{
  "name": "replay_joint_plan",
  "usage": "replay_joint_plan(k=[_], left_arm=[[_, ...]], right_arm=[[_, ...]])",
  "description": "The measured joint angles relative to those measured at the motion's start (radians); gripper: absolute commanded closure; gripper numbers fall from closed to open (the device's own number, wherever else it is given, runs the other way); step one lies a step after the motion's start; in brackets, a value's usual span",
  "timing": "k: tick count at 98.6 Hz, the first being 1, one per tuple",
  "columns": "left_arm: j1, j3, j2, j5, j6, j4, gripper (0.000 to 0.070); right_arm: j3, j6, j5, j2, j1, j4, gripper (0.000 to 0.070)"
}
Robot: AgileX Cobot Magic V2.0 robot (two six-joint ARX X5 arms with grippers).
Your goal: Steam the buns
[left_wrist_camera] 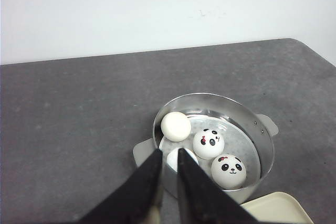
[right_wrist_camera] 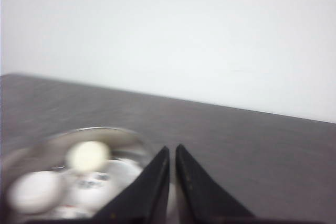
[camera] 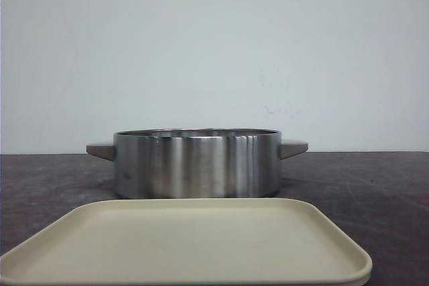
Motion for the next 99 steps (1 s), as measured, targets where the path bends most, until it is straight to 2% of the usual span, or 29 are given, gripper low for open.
replay_joint_plan(k=[22,41,61,99], left_arm=[[0.0,0.0,0.0,0.0,0.0,0.0,0.07],[0.0,0.0,0.0,0.0,0.0,0.0,0.07],[0.0,0.0,0.0,0.0,0.0,0.0,0.07],[0.0,0.0,0.0,0.0,0.0,0.0,0.07]], right_arm=[[-0.282,0.005,0.0,-0.329,-0.193,-0.076,0.0687],[-0.41,0.031,-0.045,-0.511,-0.273,-0.14,0.0687],[-0.439,0.058,-0.065,-0.526,-0.317,-0.234,0.0687],[-0.438,0.058,-0.058,-0.526,-0.319,-0.234,0.0687]])
